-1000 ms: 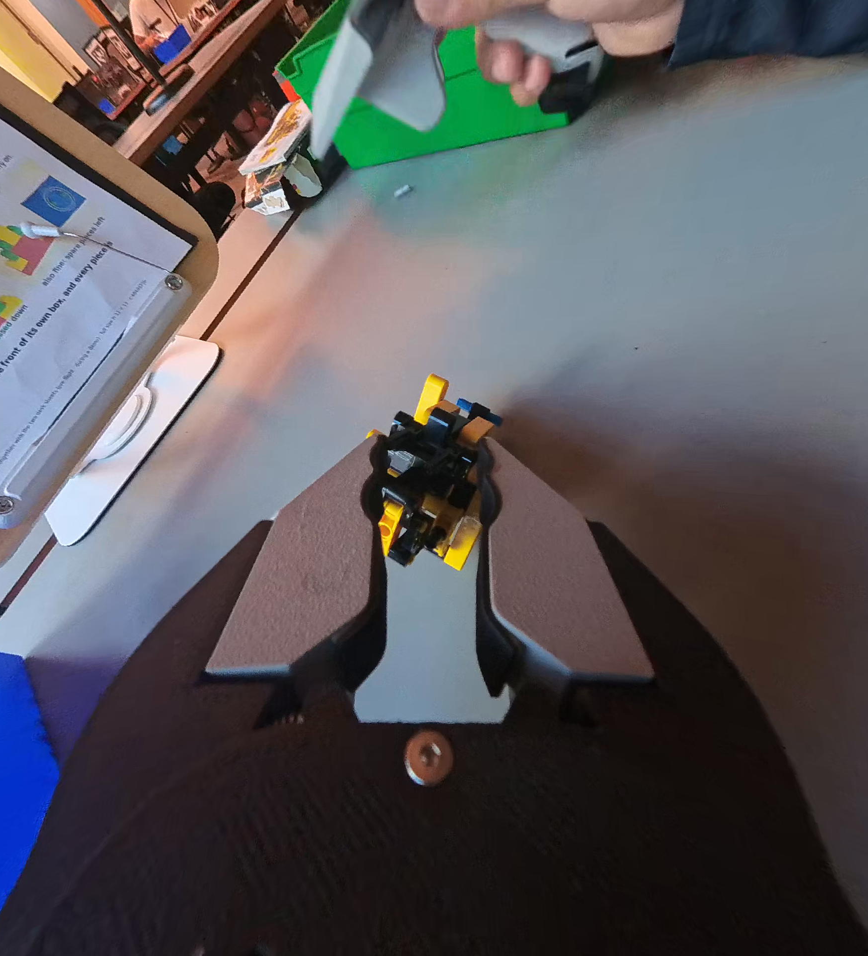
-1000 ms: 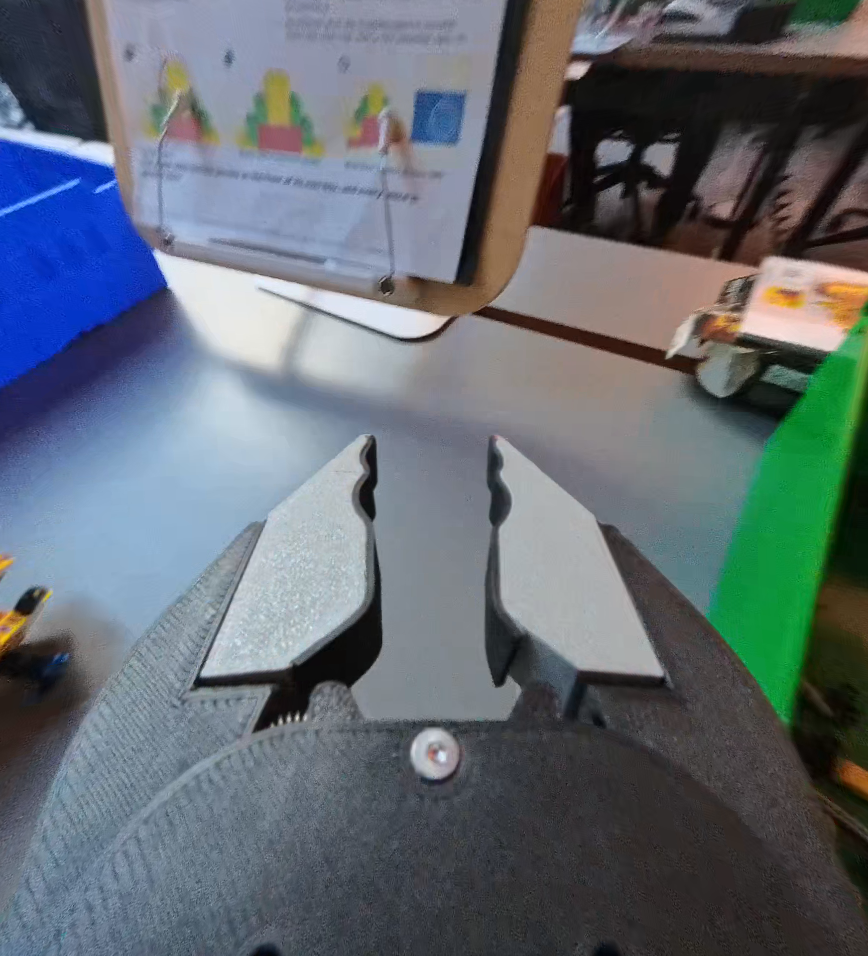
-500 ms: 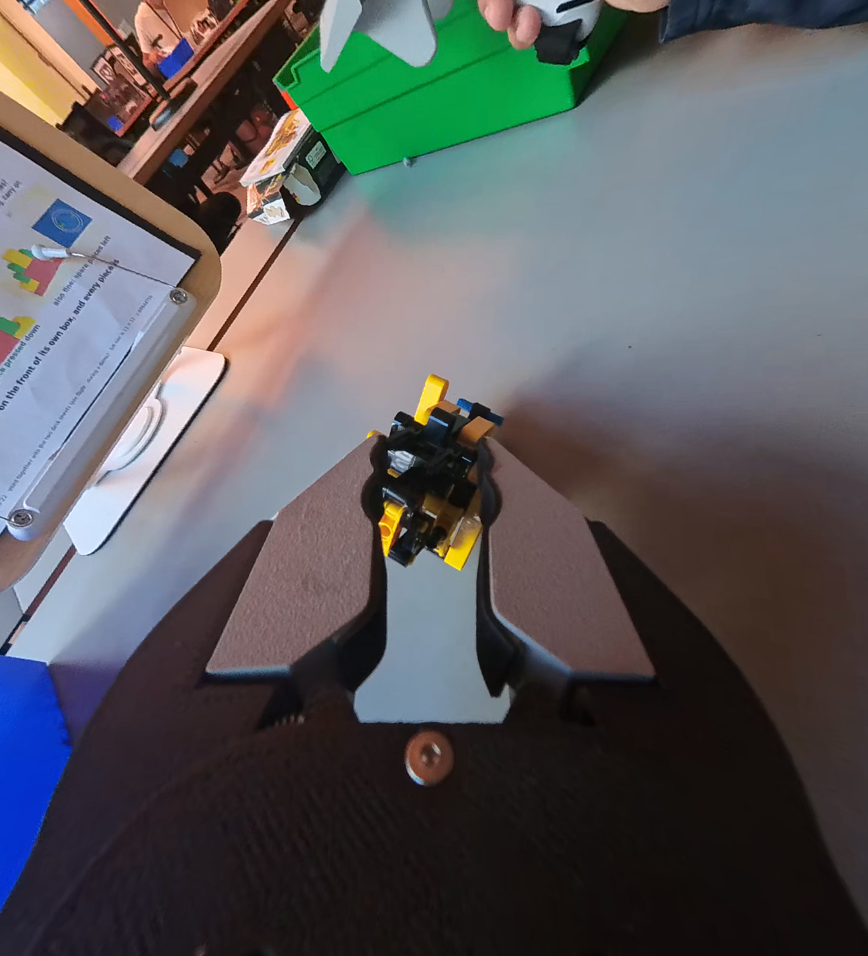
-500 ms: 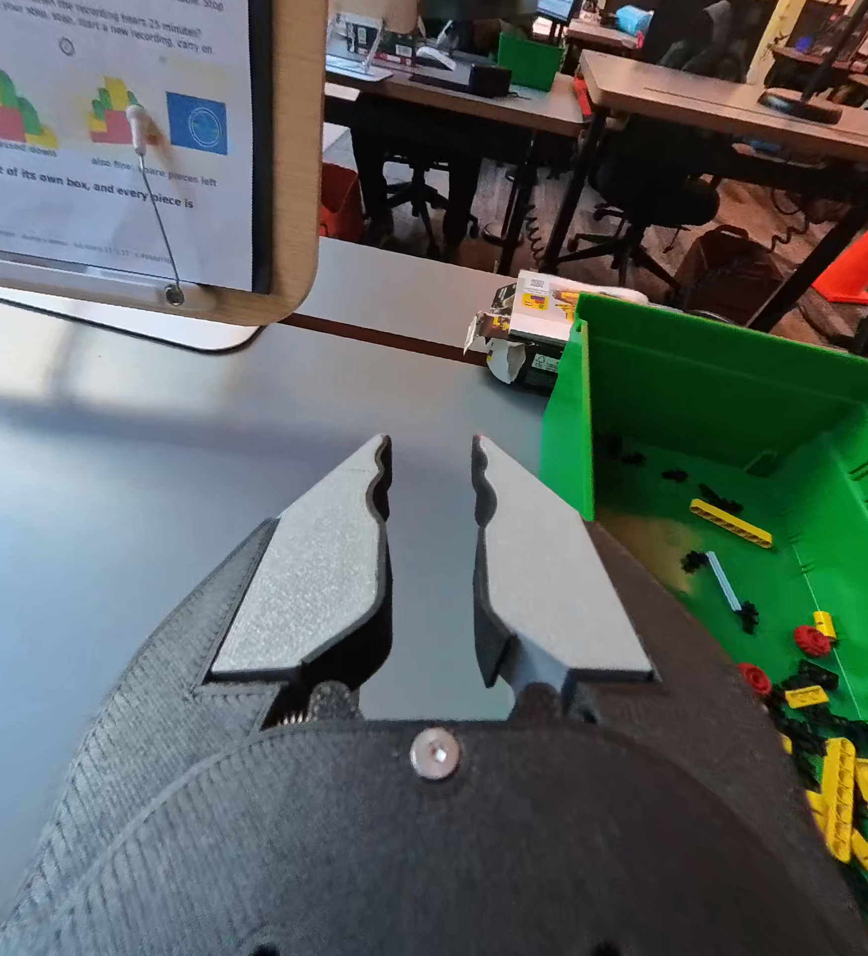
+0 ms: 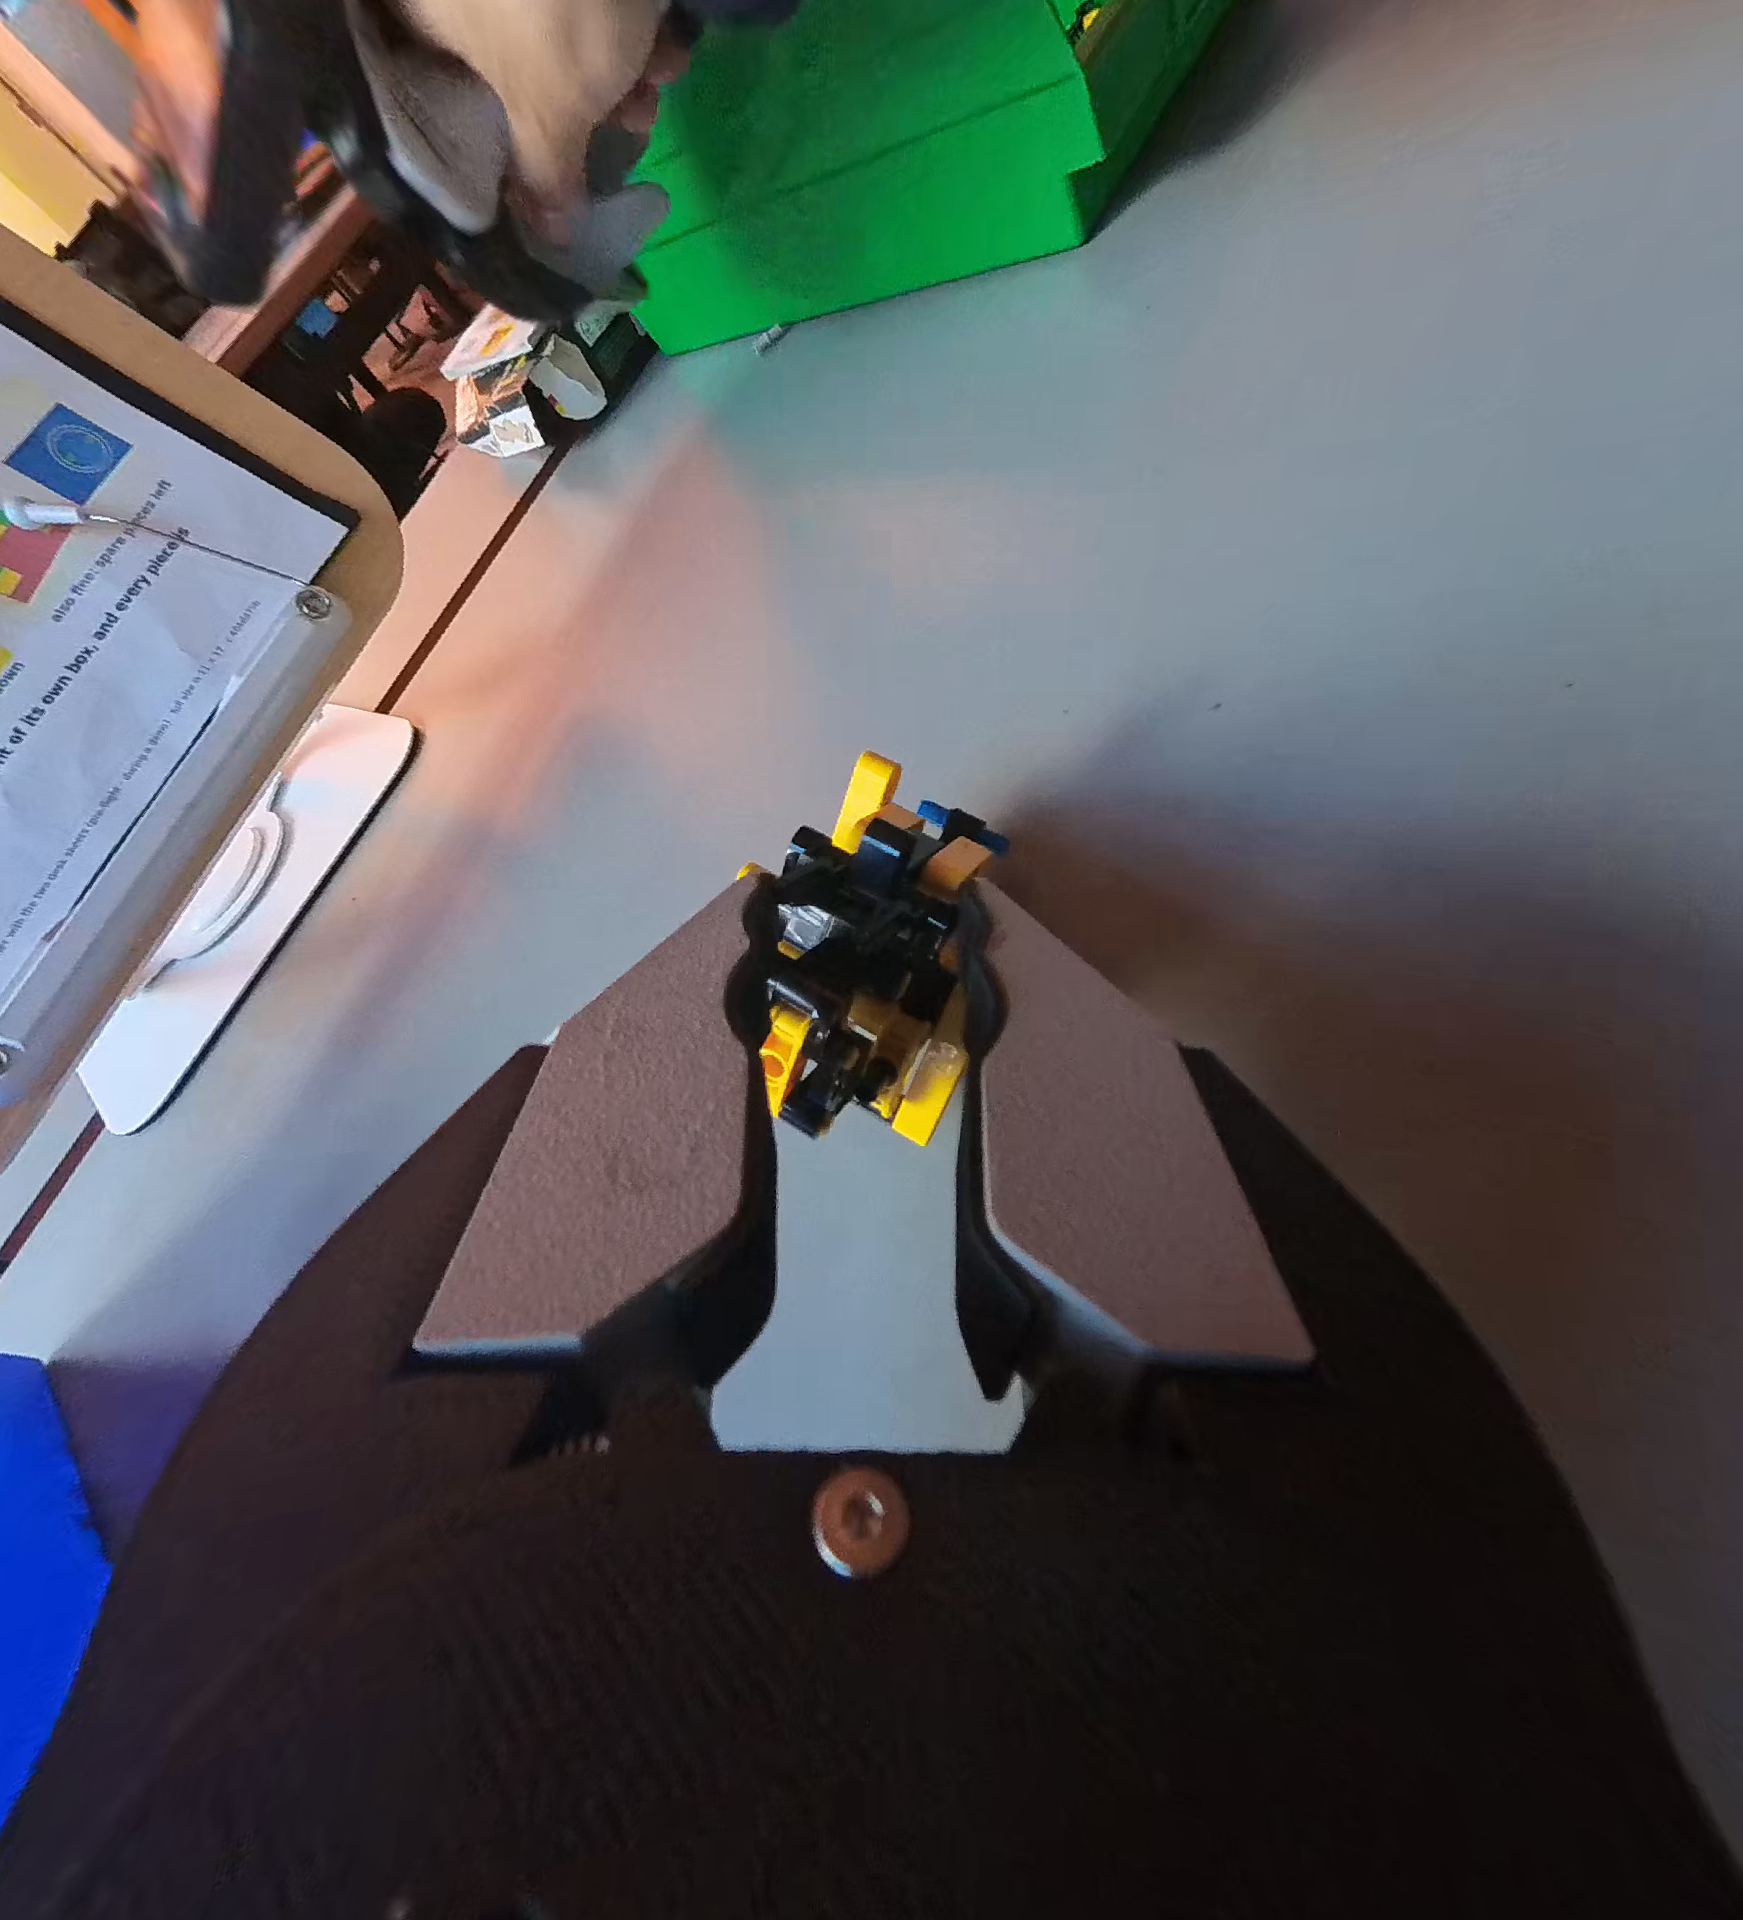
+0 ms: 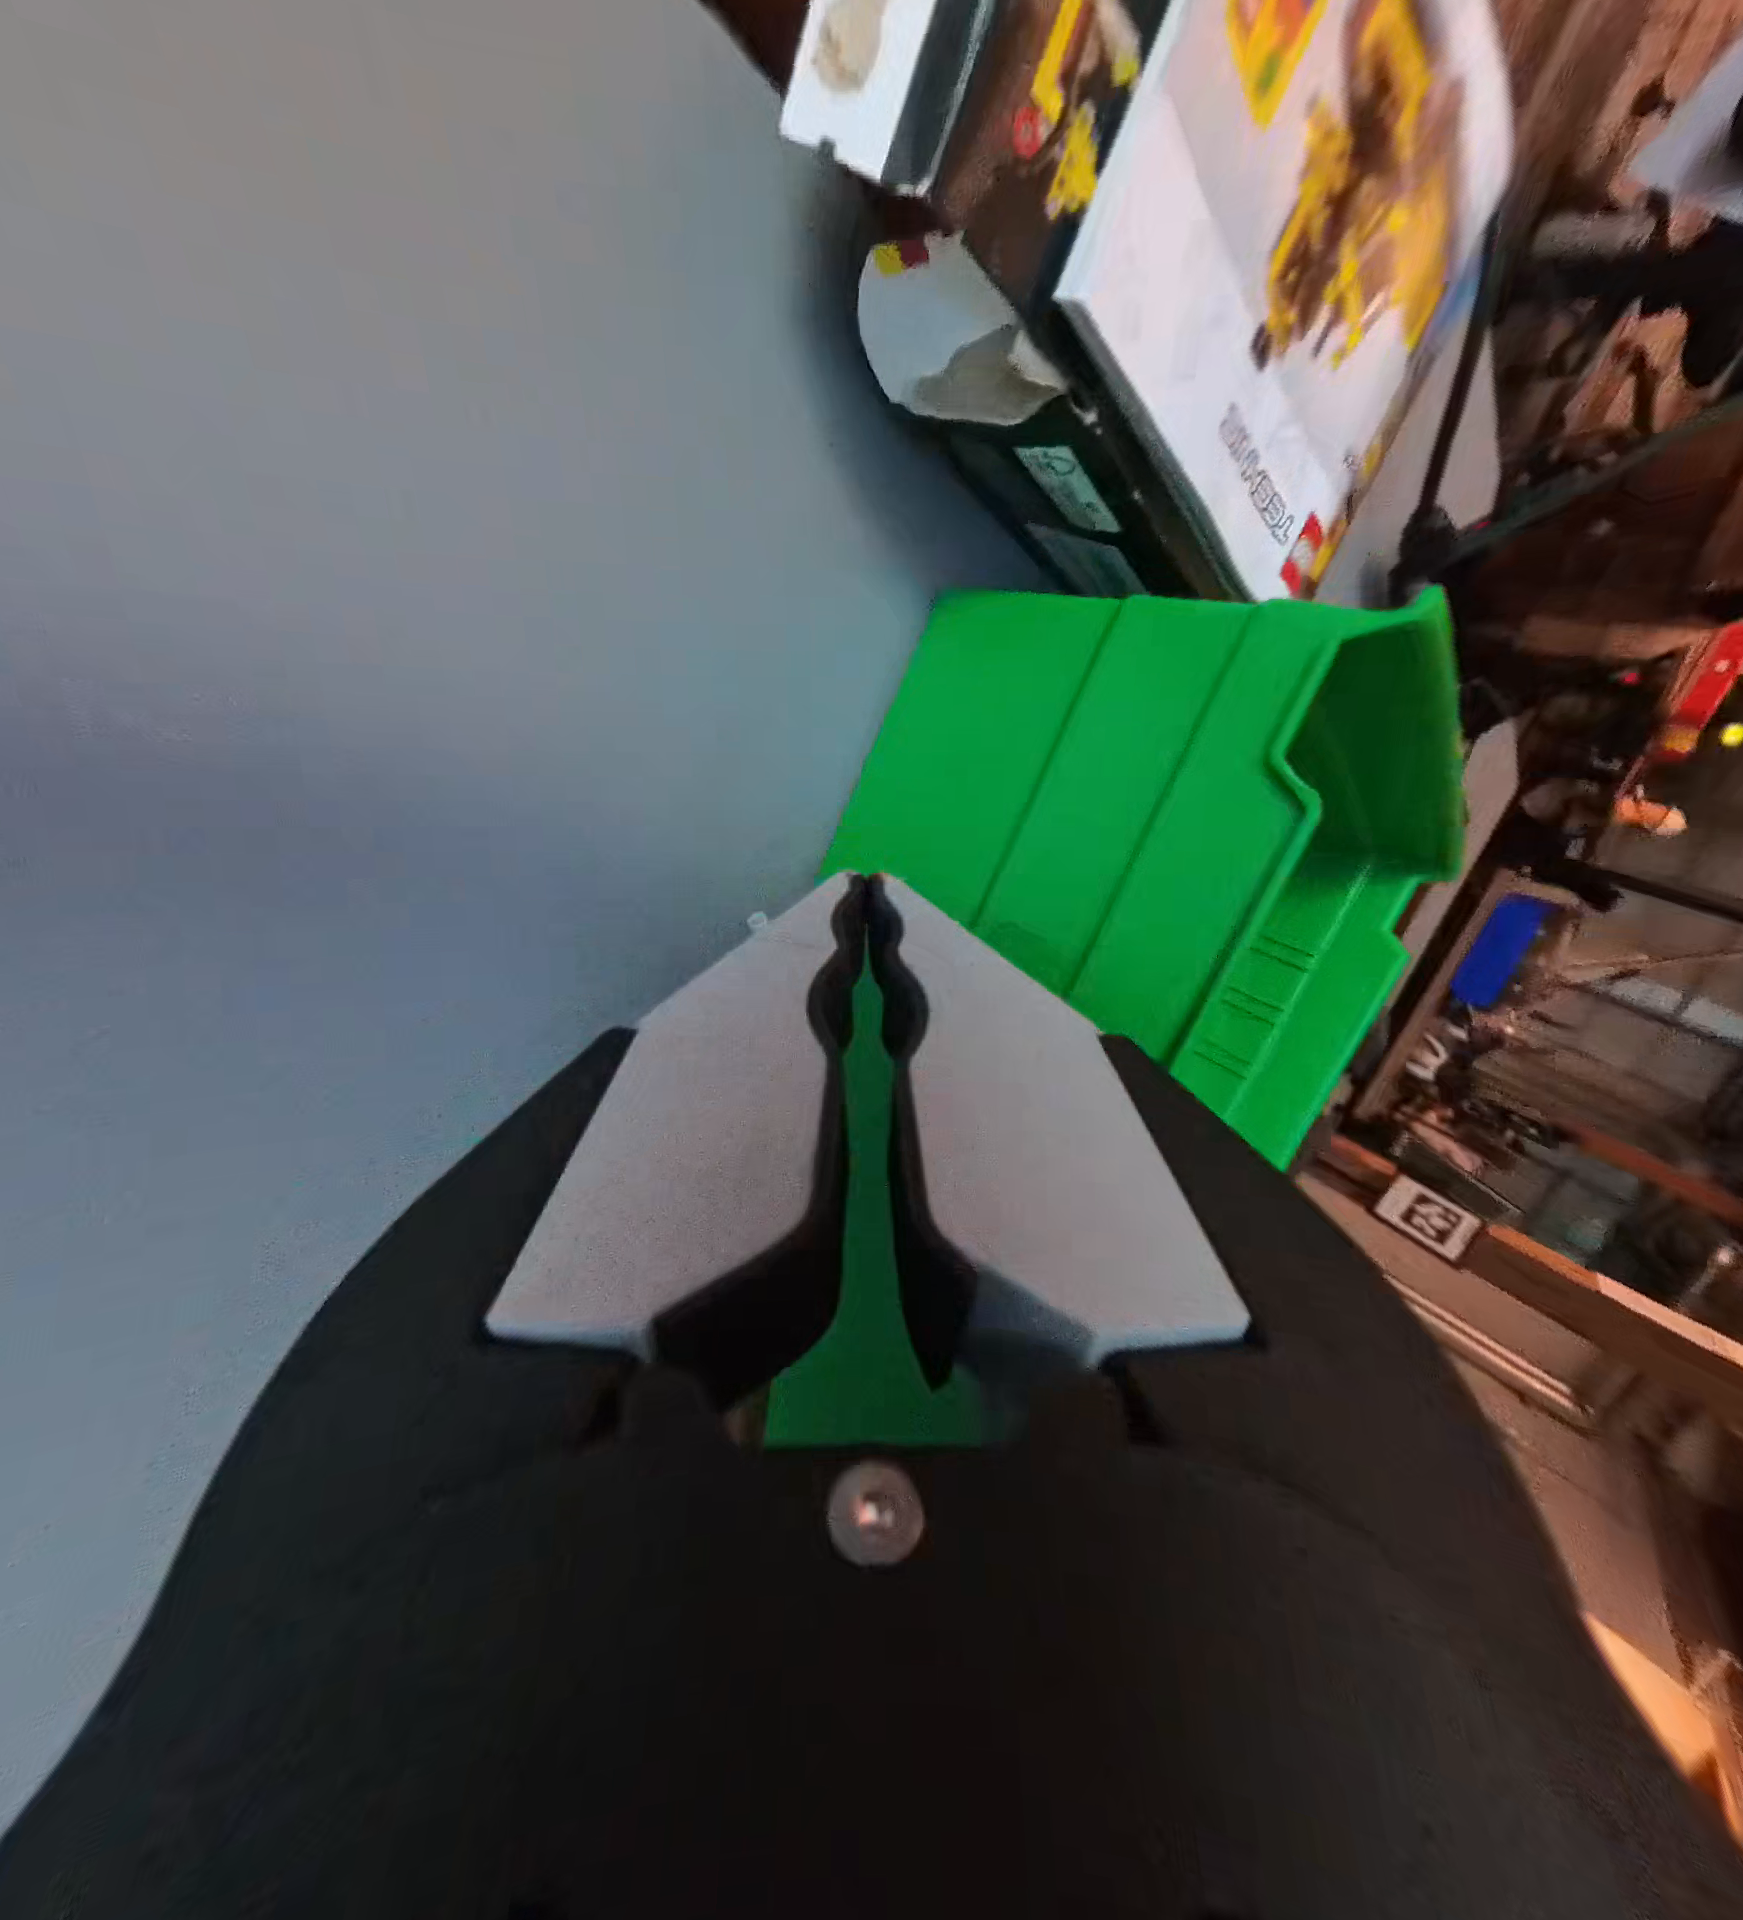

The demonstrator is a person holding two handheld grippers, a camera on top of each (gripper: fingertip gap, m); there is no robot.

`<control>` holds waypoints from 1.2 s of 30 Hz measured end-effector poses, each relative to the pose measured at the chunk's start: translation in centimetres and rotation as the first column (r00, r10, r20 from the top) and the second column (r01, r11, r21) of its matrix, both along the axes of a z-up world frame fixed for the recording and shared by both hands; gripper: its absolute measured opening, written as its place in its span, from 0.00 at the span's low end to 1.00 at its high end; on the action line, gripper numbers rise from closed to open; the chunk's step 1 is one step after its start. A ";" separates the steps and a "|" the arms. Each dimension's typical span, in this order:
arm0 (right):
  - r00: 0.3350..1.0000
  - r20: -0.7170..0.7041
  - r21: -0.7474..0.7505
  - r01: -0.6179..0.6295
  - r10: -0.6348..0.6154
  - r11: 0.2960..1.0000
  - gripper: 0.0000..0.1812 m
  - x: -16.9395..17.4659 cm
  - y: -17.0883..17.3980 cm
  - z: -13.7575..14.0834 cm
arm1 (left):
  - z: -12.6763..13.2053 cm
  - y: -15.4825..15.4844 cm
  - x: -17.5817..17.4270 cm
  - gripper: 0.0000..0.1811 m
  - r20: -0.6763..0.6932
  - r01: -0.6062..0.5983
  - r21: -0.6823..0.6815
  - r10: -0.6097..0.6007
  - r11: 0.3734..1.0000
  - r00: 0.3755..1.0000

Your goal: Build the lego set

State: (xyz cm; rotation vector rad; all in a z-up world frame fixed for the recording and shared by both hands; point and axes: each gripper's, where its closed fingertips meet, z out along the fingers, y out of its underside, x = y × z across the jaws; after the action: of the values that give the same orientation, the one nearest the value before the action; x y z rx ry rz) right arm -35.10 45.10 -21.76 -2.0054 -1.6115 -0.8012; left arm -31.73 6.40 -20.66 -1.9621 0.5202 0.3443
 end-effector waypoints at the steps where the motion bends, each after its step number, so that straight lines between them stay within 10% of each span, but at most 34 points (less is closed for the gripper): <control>1: 0.999 0.047 -0.002 0.028 -0.028 1.000 0.00 0.3 1.0 -0.9 | 0.0 0.0 -0.1 0.17 0.001 -0.001 -0.001 0.001 1.000 1.000; 13: 0.965 0.105 -0.135 0.252 -0.239 0.958 0.00 4.2 1.9 -4.4 | 1.0 -0.1 0.4 0.17 0.010 0.015 0.026 -0.015 1.000 1.000; 36: 1.000 0.009 -0.209 0.000 0.002 0.978 0.00 4.5 -6.3 -4.3 | 0.9 -0.2 -0.6 0.17 0.008 -0.018 0.025 0.018 1.000 1.000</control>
State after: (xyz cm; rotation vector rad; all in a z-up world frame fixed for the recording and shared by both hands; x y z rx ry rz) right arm -30.61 38.79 -26.05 -2.1458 -1.7659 -0.6650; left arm -32.30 6.22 -19.78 -1.9444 0.4911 0.3532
